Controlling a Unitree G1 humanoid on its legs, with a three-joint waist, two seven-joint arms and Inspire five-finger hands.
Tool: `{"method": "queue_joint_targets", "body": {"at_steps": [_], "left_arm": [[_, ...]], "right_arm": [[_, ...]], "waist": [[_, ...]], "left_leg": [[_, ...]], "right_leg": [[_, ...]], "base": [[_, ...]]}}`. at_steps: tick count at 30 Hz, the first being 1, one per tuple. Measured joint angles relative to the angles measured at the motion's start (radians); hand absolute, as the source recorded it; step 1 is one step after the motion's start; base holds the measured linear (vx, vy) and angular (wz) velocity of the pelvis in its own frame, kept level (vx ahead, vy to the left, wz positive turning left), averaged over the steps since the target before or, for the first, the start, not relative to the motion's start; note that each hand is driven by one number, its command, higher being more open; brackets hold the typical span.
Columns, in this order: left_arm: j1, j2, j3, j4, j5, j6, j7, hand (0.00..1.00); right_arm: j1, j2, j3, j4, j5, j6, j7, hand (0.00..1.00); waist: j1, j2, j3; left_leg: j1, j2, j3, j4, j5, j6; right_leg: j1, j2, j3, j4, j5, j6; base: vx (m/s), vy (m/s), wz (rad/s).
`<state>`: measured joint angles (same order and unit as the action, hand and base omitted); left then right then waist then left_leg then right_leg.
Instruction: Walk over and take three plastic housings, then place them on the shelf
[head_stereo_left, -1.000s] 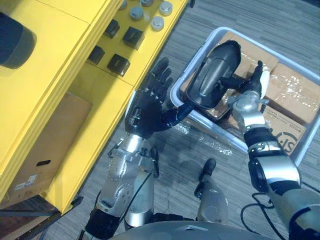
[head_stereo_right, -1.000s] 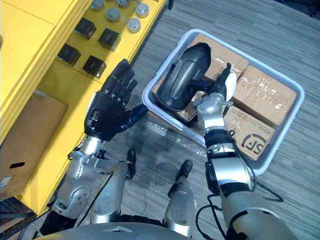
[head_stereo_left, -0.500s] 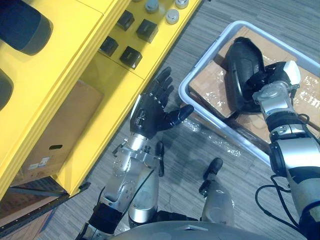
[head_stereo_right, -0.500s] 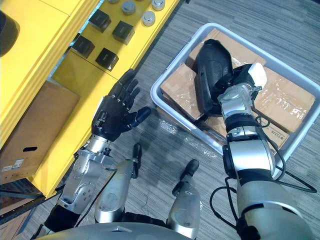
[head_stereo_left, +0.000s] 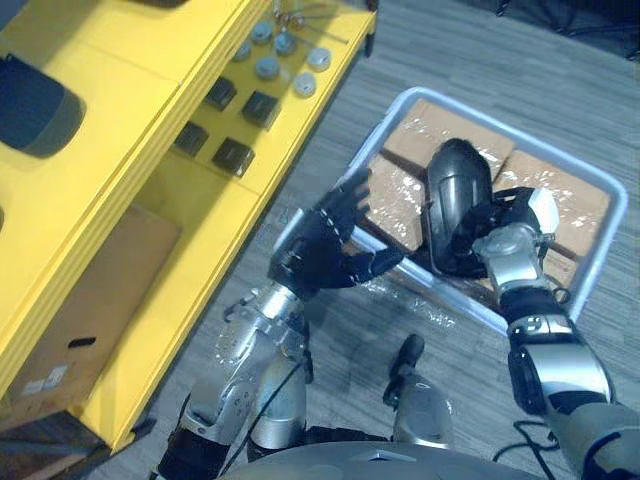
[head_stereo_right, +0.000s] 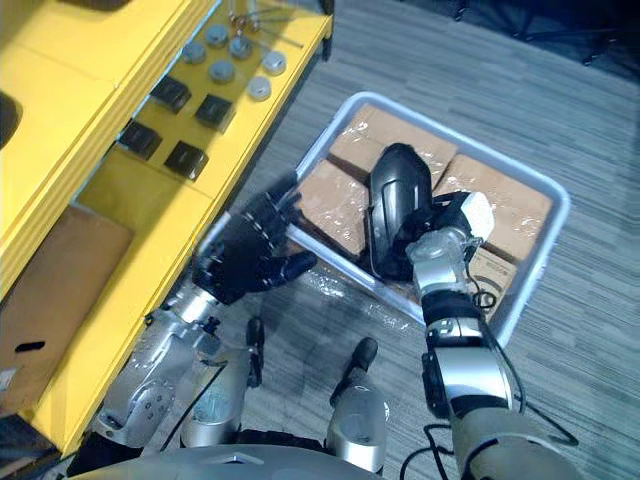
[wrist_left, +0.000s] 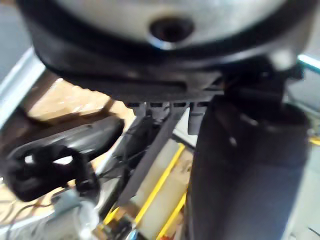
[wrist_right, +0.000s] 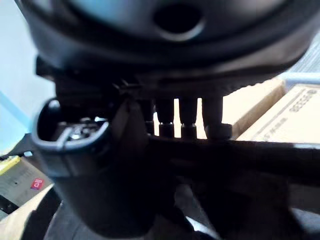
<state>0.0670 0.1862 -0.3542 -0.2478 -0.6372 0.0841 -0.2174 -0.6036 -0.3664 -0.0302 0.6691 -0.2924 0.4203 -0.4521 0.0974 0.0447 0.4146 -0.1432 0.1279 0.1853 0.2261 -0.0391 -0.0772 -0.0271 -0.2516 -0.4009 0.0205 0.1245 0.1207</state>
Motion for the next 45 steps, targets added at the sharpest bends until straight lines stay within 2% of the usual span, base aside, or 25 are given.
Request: {"method": "queue_joint_targets", "body": {"at_steps": [2, 3, 5, 12, 14, 19, 22, 23, 26, 30, 39, 40, 45], "left_arm": [[-0.03, -0.001, -0.026, 0.107, -0.052, 0.08, 0.031, 1.0], [-0.048, -0.008, -0.044, 0.19, -0.066, 0.117, 0.06, 1.0], [-0.084, -0.027, -0.065, 0.306, -0.064, 0.145, 0.115, 1.0], [-0.226, -0.087, -0.062, 0.573, -0.074, 0.146, 0.245, 1.0], [-0.279, -0.114, -0.058, 0.663, -0.129, 0.132, 0.283, 1.0], [-0.339, -0.152, -0.041, 0.769, -0.307, 0.075, 0.333, 1.0], [-0.355, -0.171, -0.026, 0.77, -0.41, 0.014, 0.36, 1.0], [-0.37, -0.183, -0.014, 0.78, -0.451, -0.026, 0.363, 1.0], [-0.407, -0.188, 0.014, 0.817, -0.507, -0.064, 0.363, 1.0], [-0.423, -0.186, 0.037, 0.836, -0.57, -0.087, 0.36, 1.0], [-0.423, -0.188, 0.032, 0.903, -0.608, -0.087, 0.342, 1.0], [-0.423, -0.188, 0.03, 0.911, -0.631, -0.087, 0.335, 0.0], [-0.422, -0.195, 0.004, 0.926, -0.702, -0.107, 0.26, 0.0]], "right_arm": [[0.048, 0.032, 0.001, -0.066, -0.027, -0.033, -0.013, 0.0], [0.073, 0.057, 0.003, -0.098, -0.059, -0.063, -0.024, 0.0], [0.106, 0.074, 0.006, -0.141, -0.088, -0.112, -0.044, 0.0], [0.209, 0.106, 0.06, -0.256, -0.172, -0.283, -0.115, 0.0], [0.238, 0.117, 0.092, -0.256, -0.174, -0.333, -0.119, 0.0], [0.281, 0.176, 0.135, -0.256, -0.174, -0.387, -0.122, 0.0], [0.285, 0.181, 0.171, -0.254, -0.174, -0.412, -0.126, 0.0], [0.287, 0.184, 0.181, -0.254, -0.174, -0.432, -0.132, 0.0], [0.288, 0.206, 0.193, -0.254, -0.173, -0.47, -0.154, 0.0], [0.298, 0.233, 0.21, -0.254, -0.172, -0.529, -0.172, 0.0], [0.314, 0.254, 0.27, -0.26, -0.165, -0.567, -0.173, 0.0], [0.317, 0.254, 0.275, -0.271, -0.147, -0.567, -0.172, 0.0], [0.334, 0.255, 0.279, -0.31, -0.123, -0.574, -0.172, 0.0]], "waist": [[-0.013, -0.014, -0.029], [-0.022, -0.023, -0.062], [-0.029, -0.035, -0.099], [-0.061, -0.068, -0.176], [-0.075, -0.08, -0.198], [-0.078, -0.099, -0.21], [-0.084, -0.1, -0.211], [-0.085, -0.104, -0.213], [-0.089, -0.118, -0.222], [-0.095, -0.145, -0.239], [-0.1, -0.157, -0.247], [-0.1, -0.157, -0.247], [-0.1, -0.157, -0.248]], "left_leg": [[0.031, 0.01, 0.014, -0.019, 0.0, -0.006], [0.042, 0.018, 0.027, -0.03, 0.001, -0.012], [0.065, 0.028, 0.043, -0.049, 0.005, -0.02], [0.158, 0.044, 0.095, -0.1, 0.013, -0.037], [0.169, 0.048, 0.103, -0.109, 0.012, -0.039], [0.187, 0.055, 0.122, -0.109, 0.008, -0.048], [0.187, 0.057, 0.122, -0.11, 0.01, -0.051], [0.186, 0.057, 0.122, -0.109, 0.01, -0.051], [0.187, 0.057, 0.122, -0.108, 0.01, -0.051], [0.187, 0.056, 0.121, -0.106, 0.007, -0.052], [0.19, 0.057, 0.118, -0.087, -0.007, -0.052], [0.191, 0.057, 0.118, -0.087, -0.007, -0.052], [0.2, 0.057, 0.126, -0.089, -0.007, -0.052]], "right_leg": [[0.017, 0.013, 0.015, -0.016, 0.001, 0.001], [0.019, 0.023, 0.024, -0.027, 0.002, 0.0], [0.029, 0.037, 0.038, -0.042, 0.004, -0.002], [0.074, 0.065, 0.081, -0.07, 0.006, -0.007], [0.079, 0.066, 0.088, -0.076, 0.009, -0.01], [0.08, 0.079, 0.108, -0.076, 0.013, -0.015], [0.079, 0.082, 0.109, -0.076, 0.014, -0.017], [0.079, 0.082, 0.109, -0.077, 0.014, -0.018], [0.079, 0.082, 0.111, -0.077, 0.015, -0.018], [0.08, 0.081, 0.113, -0.077, 0.016, -0.018], [0.089, 0.08, 0.124, -0.078, 0.021, -0.016], [0.089, 0.081, 0.125, -0.078, 0.021, -0.016], [0.09, 0.081, 0.132, -0.078, 0.022, -0.015]], "base": [[0.05, -0.045, -0.27], [0.05, -0.061, -0.32], [0.06, -0.064, -0.3], [0.01, -0.031, -0.21], [-0.05, -0.007, -0.12], [-0.03, -0.003, -0.14], [-0.01, -0.002, -0.01], [0.0, 0.0, 0.0], [0.0, 0.0, 0.0], [0.0, 0.0, 0.0], [-0.02, 0.005, -0.02], [-0.04, 0.001, -0.01], [-0.02, 0.003, -0.05]]}}
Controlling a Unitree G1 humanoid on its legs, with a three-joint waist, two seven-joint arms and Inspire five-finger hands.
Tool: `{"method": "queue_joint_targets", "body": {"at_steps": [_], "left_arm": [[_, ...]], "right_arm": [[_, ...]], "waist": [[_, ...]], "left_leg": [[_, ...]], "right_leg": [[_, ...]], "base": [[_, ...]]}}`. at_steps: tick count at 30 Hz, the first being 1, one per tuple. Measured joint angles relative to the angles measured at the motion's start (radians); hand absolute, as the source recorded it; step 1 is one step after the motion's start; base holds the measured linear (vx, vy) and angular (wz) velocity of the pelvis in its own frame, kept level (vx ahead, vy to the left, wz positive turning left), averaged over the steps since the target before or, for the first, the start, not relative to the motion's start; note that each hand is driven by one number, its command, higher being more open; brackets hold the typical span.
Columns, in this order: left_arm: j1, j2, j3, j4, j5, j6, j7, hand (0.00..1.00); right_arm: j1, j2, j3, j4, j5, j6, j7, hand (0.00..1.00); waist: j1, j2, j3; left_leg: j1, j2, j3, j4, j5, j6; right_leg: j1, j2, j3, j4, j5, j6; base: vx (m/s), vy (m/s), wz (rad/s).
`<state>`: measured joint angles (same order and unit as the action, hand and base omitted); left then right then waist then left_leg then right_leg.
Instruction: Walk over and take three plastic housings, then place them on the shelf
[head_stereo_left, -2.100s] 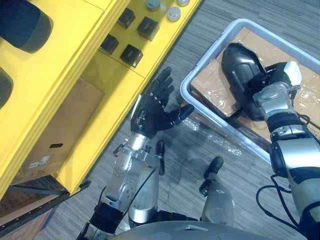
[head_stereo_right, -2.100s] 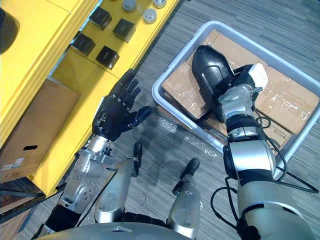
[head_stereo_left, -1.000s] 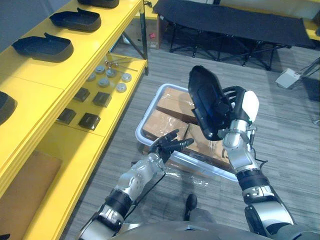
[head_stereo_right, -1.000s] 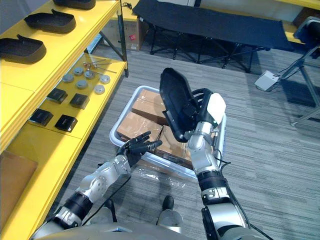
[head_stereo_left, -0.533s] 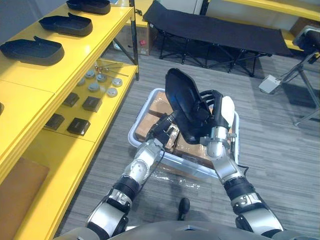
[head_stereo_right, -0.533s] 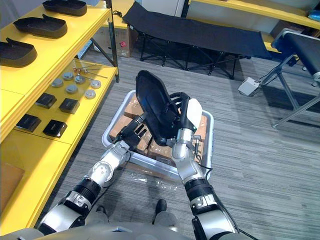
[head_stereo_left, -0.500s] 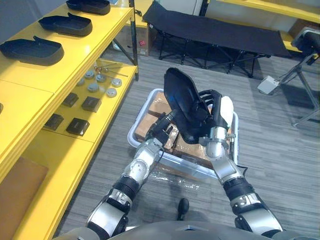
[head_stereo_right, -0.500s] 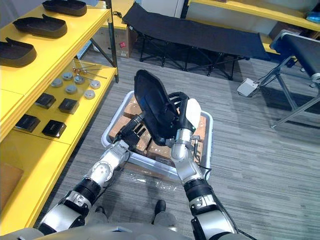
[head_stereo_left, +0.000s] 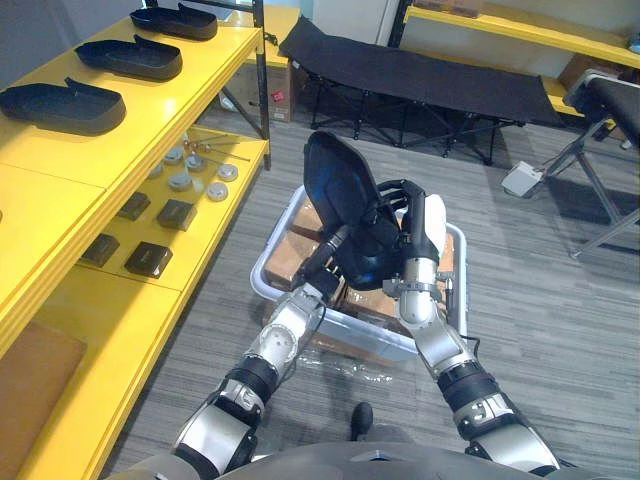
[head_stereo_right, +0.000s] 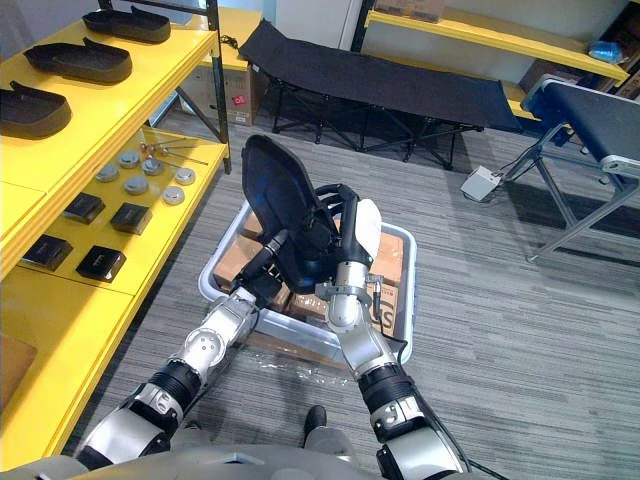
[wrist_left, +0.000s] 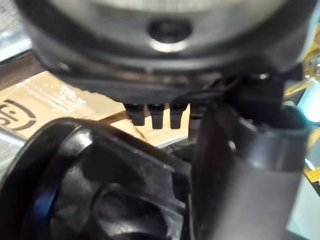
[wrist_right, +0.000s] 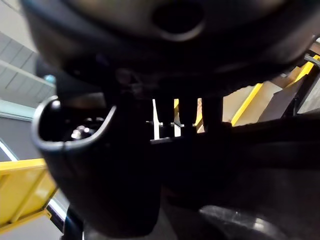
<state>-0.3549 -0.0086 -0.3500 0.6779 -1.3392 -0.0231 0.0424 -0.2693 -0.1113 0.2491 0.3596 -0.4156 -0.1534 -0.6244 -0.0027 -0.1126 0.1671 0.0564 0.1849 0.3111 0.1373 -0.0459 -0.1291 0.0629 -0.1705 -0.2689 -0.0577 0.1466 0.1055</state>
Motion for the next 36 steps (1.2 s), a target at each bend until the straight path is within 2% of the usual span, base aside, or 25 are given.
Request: {"method": "queue_joint_targets", "body": {"at_steps": [5, 9, 12, 14, 21, 26, 30, 31, 36], "left_arm": [[0.004, -0.018, -0.017, 0.022, -0.085, -0.066, -0.073, 0.0], [0.023, -0.022, -0.037, 0.022, -0.112, -0.118, -0.086, 0.0], [0.052, -0.027, -0.05, 0.022, -0.146, -0.151, -0.11, 0.0], [0.068, -0.029, -0.064, 0.022, -0.157, -0.188, -0.161, 0.0], [0.104, -0.023, -0.07, 0.022, -0.185, -0.199, -0.269, 0.0], [0.125, -0.023, -0.084, 0.022, -0.165, -0.196, -0.287, 0.0], [0.143, -0.023, -0.097, 0.02, -0.142, -0.196, -0.286, 0.0], [0.151, -0.023, -0.104, 0.014, -0.137, -0.206, -0.28, 0.0], [0.168, -0.024, -0.102, -0.041, -0.018, -0.244, -0.194, 0.0]], "right_arm": [[0.029, -0.001, 0.006, -0.024, 0.02, -0.001, -0.002, 0.0], [0.043, 0.002, 0.017, -0.025, 0.041, -0.004, -0.002, 0.0], [0.072, 0.031, 0.029, -0.041, 0.05, -0.022, -0.002, 0.0], [0.097, 0.043, 0.03, -0.067, 0.05, -0.044, -0.003, 0.0], [0.141, 0.04, 0.039, -0.085, 0.047, -0.122, -0.002, 0.0], [0.187, 0.036, 0.036, -0.091, 0.047, -0.16, -0.017, 0.0], [0.216, 0.037, 0.037, -0.091, 0.05, -0.166, -0.029, 0.0], [0.22, 0.037, 0.039, -0.091, 0.05, -0.166, -0.03, 1.0], [0.227, 0.038, 0.04, -0.09, 0.089, -0.151, -0.01, 1.0]], "waist": [[-0.004, -0.003, -0.006], [-0.004, -0.004, -0.007], [-0.007, -0.004, -0.007], [-0.012, -0.005, -0.008], [-0.024, -0.009, -0.036], [-0.027, -0.007, -0.042], [-0.027, -0.005, -0.051], [-0.026, -0.004, -0.056], [-0.023, -0.003, -0.059]], "left_leg": [[0.008, 0.0, 0.008, 0.0, -0.001, -0.002], [0.01, 0.0, 0.014, -0.002, -0.003, -0.003], [0.024, 0.0, 0.019, -0.002, -0.009, -0.003], [0.025, -0.001, 0.023, -0.002, -0.015, -0.002], [0.04, -0.003, 0.037, -0.024, -0.013, -0.002], [0.058, -0.008, 0.039, -0.057, 0.005, -0.002], [0.06, -0.018, 0.038, -0.087, 0.024, -0.001], [0.061, -0.019, 0.038, -0.097, 0.031, -0.001], [0.075, -0.02, 0.037, -0.119, 0.044, 0.0]], "right_leg": [[0.01, 0.001, 0.002, -0.013, 0.003, 0.002], [0.011, 0.002, 0.005, -0.016, 0.004, 0.002], [0.022, 0.002, 0.01, -0.018, 0.004, 0.002], [0.022, 0.0, 0.011, -0.018, 0.005, 0.003], [0.022, -0.001, 0.017, -0.019, 0.003, 0.005], [0.022, -0.003, 0.016, -0.019, 0.001, 0.005], [0.016, -0.005, 0.007, -0.02, 0.0, 0.004], [0.014, -0.005, 0.005, -0.02, 0.0, 0.004], [0.019, -0.006, 0.001, -0.02, 0.0, 0.004]], "base": [[0.0, 0.0, -0.03], [0.0, -0.001, -0.02], [0.0, 0.004, -0.06], [0.0, 0.0, 0.0], [0.0, 0.0, -0.02], [0.0, 0.0, 0.0], [-0.01, 0.005, 0.06], [0.0, -0.002, 0.04], [0.0, 0.0, 0.01]]}}
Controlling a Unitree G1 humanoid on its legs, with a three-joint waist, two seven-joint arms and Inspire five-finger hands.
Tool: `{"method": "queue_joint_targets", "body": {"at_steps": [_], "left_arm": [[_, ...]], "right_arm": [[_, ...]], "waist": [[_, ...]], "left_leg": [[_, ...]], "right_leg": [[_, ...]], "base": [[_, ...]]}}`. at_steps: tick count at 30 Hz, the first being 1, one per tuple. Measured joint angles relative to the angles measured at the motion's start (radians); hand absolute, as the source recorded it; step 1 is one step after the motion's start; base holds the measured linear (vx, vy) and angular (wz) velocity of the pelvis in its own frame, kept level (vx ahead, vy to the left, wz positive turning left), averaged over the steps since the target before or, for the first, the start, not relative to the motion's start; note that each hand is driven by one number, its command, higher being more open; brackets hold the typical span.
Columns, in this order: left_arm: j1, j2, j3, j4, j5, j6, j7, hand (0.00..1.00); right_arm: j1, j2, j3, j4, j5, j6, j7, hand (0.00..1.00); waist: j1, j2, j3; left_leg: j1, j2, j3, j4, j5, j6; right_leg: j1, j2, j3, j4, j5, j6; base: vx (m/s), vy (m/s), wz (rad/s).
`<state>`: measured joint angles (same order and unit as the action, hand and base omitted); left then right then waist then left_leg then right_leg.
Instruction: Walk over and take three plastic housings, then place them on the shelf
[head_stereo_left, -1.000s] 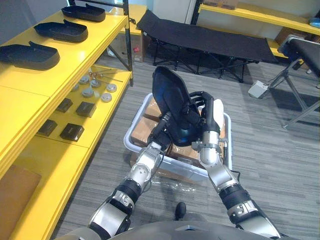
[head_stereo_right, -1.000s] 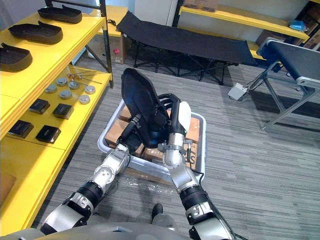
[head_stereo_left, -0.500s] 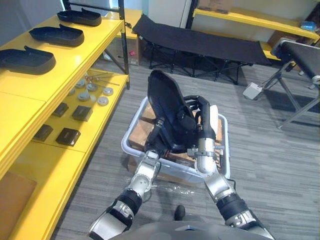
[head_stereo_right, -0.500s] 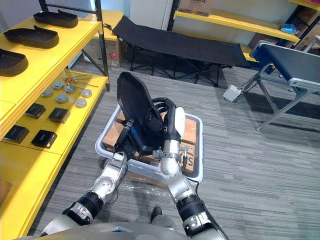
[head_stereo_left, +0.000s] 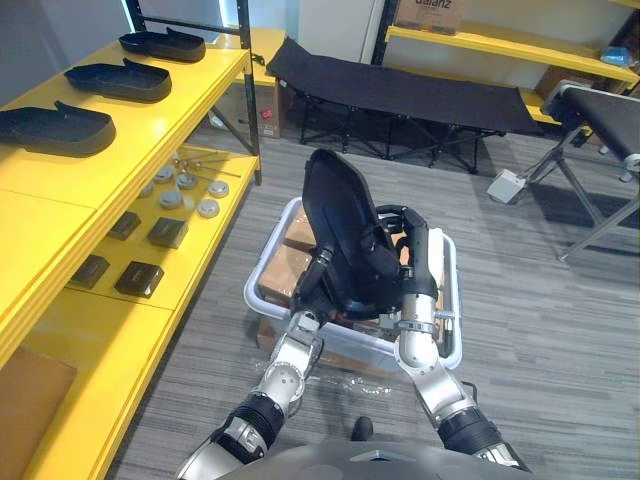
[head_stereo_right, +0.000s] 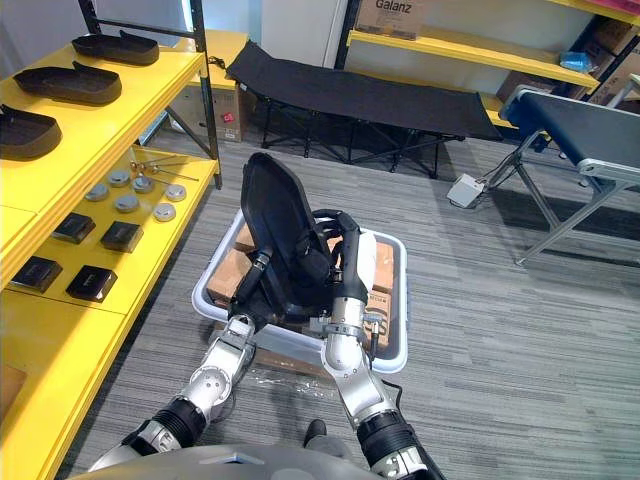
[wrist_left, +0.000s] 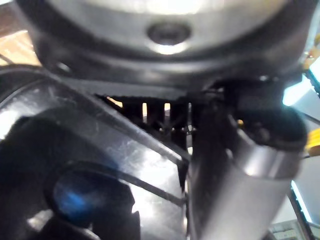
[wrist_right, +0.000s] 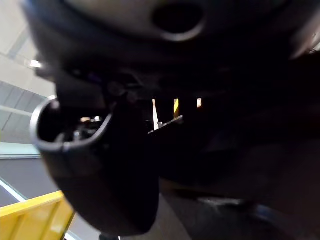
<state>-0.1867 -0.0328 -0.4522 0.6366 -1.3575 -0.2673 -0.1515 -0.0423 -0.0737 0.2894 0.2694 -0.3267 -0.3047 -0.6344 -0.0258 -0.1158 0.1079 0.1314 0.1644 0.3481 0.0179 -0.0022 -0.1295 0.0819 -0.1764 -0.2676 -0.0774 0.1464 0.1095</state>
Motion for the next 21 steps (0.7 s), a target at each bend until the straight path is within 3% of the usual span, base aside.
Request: {"method": "queue_joint_targets", "body": {"at_steps": [7, 16, 21], "left_arm": [[0.004, 0.0, 0.055, -0.09, 0.352, -0.018, 0.191, 0.0], [0.014, -0.002, 0.195, -0.22, 0.9, -0.111, 0.594, 0.0], [0.058, -0.009, 0.292, -0.259, 1.072, -0.127, 0.806, 0.0]], "right_arm": [[0.013, -0.001, 0.011, 0.001, 0.042, 0.067, 0.037, 1.0], [0.067, -0.005, -0.002, -0.013, 0.138, 0.157, 0.092, 1.0], [0.1, -0.008, -0.006, -0.08, 0.171, 0.168, 0.159, 1.0]], "waist": [[0.001, 0.002, -0.003], [-0.001, 0.016, -0.012], [-0.003, 0.021, -0.016]], "left_leg": [[0.002, 0.0, -0.002, -0.012, 0.012, 0.001], [0.016, 0.0, 0.0, -0.039, 0.024, -0.002], [0.015, -0.005, 0.002, -0.039, 0.024, -0.002]], "right_leg": [[-0.001, -0.001, -0.004, -0.001, 0.0, 0.0], [-0.005, 0.004, -0.001, -0.007, 0.0, -0.001], [-0.01, 0.007, -0.001, -0.007, 0.0, -0.001]], "base": [[0.0, 0.0, 0.0], [0.0, 0.002, -0.01], [0.0, 0.008, -0.02]]}}
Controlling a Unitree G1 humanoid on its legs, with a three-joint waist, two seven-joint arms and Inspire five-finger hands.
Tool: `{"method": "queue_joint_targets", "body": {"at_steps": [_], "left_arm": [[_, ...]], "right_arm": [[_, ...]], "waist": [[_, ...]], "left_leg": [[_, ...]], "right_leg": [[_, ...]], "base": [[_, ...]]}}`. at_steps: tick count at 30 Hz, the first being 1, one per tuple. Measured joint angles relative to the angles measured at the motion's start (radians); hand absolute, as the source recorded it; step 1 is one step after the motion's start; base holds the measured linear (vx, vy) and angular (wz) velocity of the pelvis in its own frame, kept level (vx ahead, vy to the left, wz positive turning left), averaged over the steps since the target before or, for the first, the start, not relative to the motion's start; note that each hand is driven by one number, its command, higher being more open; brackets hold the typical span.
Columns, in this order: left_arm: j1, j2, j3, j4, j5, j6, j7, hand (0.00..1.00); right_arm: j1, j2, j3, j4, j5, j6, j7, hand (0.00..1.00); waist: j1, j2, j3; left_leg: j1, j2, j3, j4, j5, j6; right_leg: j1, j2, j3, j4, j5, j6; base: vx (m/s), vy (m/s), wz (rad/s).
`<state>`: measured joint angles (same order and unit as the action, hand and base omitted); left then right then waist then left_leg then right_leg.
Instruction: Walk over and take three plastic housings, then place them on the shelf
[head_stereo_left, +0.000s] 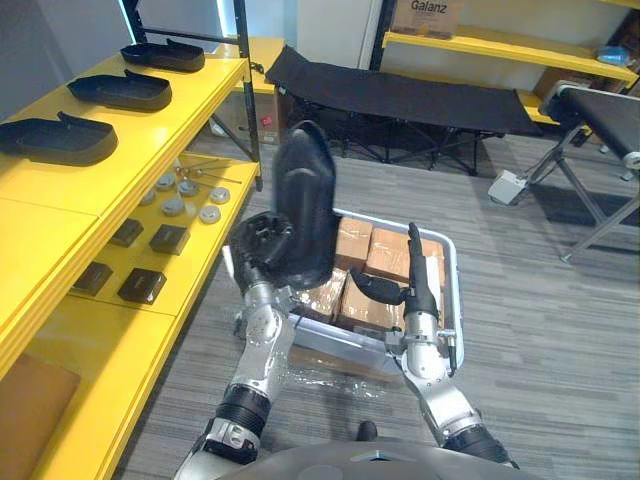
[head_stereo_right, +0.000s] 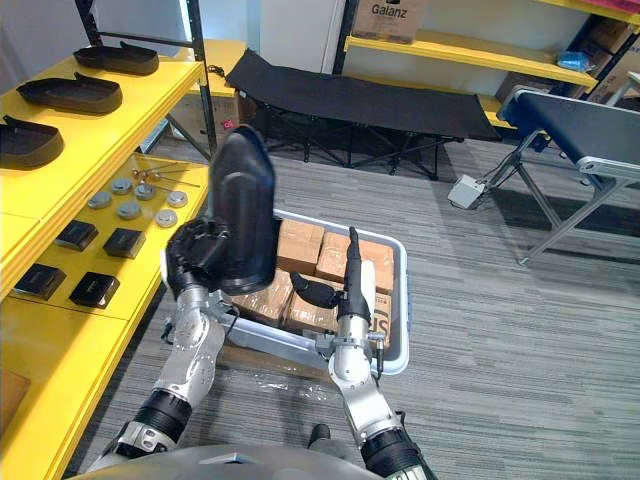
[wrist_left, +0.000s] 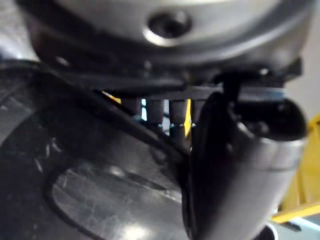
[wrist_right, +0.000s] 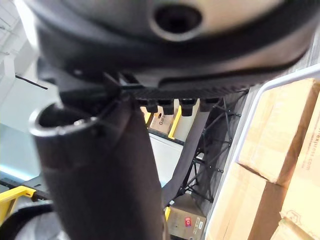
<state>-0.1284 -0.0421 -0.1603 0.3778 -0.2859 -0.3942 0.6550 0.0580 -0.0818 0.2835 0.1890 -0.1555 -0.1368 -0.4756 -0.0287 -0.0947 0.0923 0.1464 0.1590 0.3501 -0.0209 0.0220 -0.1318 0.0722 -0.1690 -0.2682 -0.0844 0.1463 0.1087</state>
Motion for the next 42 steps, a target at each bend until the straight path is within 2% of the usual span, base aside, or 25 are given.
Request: {"method": "queue_joint_targets", "body": {"at_steps": [1, 3, 9, 13, 15, 19, 22, 24, 27, 29, 32, 35, 38, 42], "left_arm": [[0.023, -0.002, 0.033, -0.012, 0.032, -0.001, 0.055, 0.0], [0.033, -0.003, 0.053, -0.019, 0.051, -0.001, 0.08, 0.0], [0.065, -0.002, 0.106, -0.089, 0.063, -0.02, 0.082, 0.0], [0.114, 0.004, 0.171, -0.148, 0.04, -0.048, -0.041, 0.0], [0.179, 0.006, 0.214, -0.233, -0.045, -0.055, -0.167, 0.0], [0.294, 0.022, 0.28, -0.425, -0.227, -0.057, -0.384, 0.0], [0.339, 0.044, 0.322, -0.516, -0.264, -0.054, -0.453, 0.0], [0.346, 0.046, 0.358, -0.557, -0.269, -0.041, -0.483, 0.0], [0.392, 0.043, 0.406, -0.623, -0.293, -0.036, -0.51, 0.0], [0.436, 0.039, 0.451, -0.671, -0.296, -0.036, -0.516, 0.0], [0.495, 0.024, 0.52, -0.716, -0.296, -0.036, -0.537, 0.0], [0.541, 0.009, 0.574, -0.742, -0.301, -0.036, -0.562, 0.0], [0.577, 0.009, 0.597, -0.742, -0.302, -0.034, -0.578, 0.0], [0.611, 0.0, 0.596, -0.743, -0.306, -0.023, -0.611, 0.0]], "right_arm": [[0.02, 0.0, 0.0, -0.042, 0.067, -0.011, 0.04, 1.0], [0.032, -0.001, -0.001, -0.052, 0.107, -0.031, 0.066, 1.0], [0.106, -0.001, -0.031, -0.148, 0.223, -0.103, 0.187, 1.0], [0.127, -0.001, -0.142, -0.17, 0.246, -0.137, 0.224, 1.0], [0.147, -0.002, -0.243, -0.17, 0.26, -0.136, 0.243, 1.0], [0.184, -0.004, -0.352, -0.17, 0.26, -0.135, 0.265, 1.0], [0.188, -0.012, -0.367, -0.177, 0.261, -0.131, 0.287, 1.0], [0.185, -0.021, -0.354, -0.2, 0.261, -0.123, 0.294, 1.0], [0.164, -0.031, -0.298, -0.207, 0.261, -0.114, 0.295, 1.0], [0.137, -0.031, -0.255, -0.205, 0.261, -0.113, 0.293, 1.0], [0.09, -0.03, -0.204, -0.201, 0.26, -0.092, 0.3, 1.0], [0.039, -0.03, -0.168, -0.187, 0.26, -0.08, 0.304, 1.0], [0.007, -0.031, -0.152, -0.186, 0.26, -0.059, 0.325, 1.0], [-0.013, -0.039, -0.115, -0.185, 0.261, -0.046, 0.367, 1.0]], "waist": [[-0.001, 0.003, -0.001], [-0.001, 0.003, -0.002], [-0.003, 0.013, -0.007], [-0.009, 0.036, -0.021], [-0.011, 0.049, -0.029], [-0.01, 0.055, -0.03], [-0.006, 0.065, -0.036], [0.007, 0.077, -0.037], [0.045, 0.093, -0.042], [0.086, 0.103, -0.052], [0.141, 0.109, -0.056], [0.18, 0.103, -0.057], [0.196, 0.098, -0.055], [0.213, 0.098, -0.051]], "left_leg": [[-0.001, 0.0, 0.001, 0.0, 0.0, 0.0], [-0.001, -0.001, 0.001, 0.0, 0.0, 0.0], [-0.007, -0.002, 0.012, 0.0, -0.006, -0.001], [-0.003, -0.002, 0.03, 0.0, -0.008, -0.001], [-0.003, -0.002, 0.035, 0.0, -0.011, -0.002], [-0.003, -0.002, 0.029, 0.001, -0.015, -0.002], [-0.018, -0.002, -0.005, 0.003, -0.015, -0.001], [-0.035, -0.002, -0.042, 0.008, -0.011, 0.003], [-0.052, -0.001, -0.115, 0.018, -0.01, 0.005], [-0.074, -0.003, -0.169, 0.019, -0.001, 0.002], [-0.091, -0.01, -0.226, 0.02, 0.006, 0.0], [-0.104, -0.019, -0.268, 0.02, 0.01, 0.002], [-0.106, -0.029, -0.292, 0.03, 0.007, 0.004], [-0.153, -0.021, -0.312, 0.137, -0.041, 0.007]], "right_leg": [[-0.002, 0.0, 0.0, 0.0, 0.0, 0.0], [-0.002, 0.0, 0.0, 0.002, 0.0, 0.0], [-0.017, -0.001, 0.004, 0.005, 0.0, 0.0], [-0.02, 0.0, 0.018, 0.005, 0.0, 0.0], [-0.022, 0.001, 0.021, 0.005, 0.0, 0.0], [-0.02, 0.0, 0.009, 0.0, -0.005, -0.007], [-0.01, -0.004, -0.036, 0.0, -0.013, -0.01], [0.0, -0.007, -0.082, 0.0, -0.016, -0.01], [0.035, -0.008, -0.16, -0.001, -0.039, -0.011], [0.051, -0.009, -0.216, -0.001, -0.045, -0.004], [0.076, -0.011, -0.28, 0.0, -0.051, 0.002], [0.095, -0.015, -0.335, 0.005, -0.055, 0.005], [0.117, -0.022, -0.36, 0.005, -0.063, 0.011], [0.138, -0.015, -0.372, 0.006, -0.073, 0.008]], "base": [[0.0, 0.0, 0.0], [0.0, 0.0, 0.0], [-0.01, 0.004, -0.03], [0.01, 0.007, -0.11], [0.02, 0.005, -0.08], [0.0, 0.001, 0.02], [0.0, -0.001, 0.3], [-0.01, -0.01, 0.58], [0.0, -0.023, 0.69], [0.03, -0.029, 0.7], [0.03, -0.014, 0.56], [0.02, -0.002, 0.45], [0.0, 0.012, 0.29], [0.0, 0.005, 0.09]]}}
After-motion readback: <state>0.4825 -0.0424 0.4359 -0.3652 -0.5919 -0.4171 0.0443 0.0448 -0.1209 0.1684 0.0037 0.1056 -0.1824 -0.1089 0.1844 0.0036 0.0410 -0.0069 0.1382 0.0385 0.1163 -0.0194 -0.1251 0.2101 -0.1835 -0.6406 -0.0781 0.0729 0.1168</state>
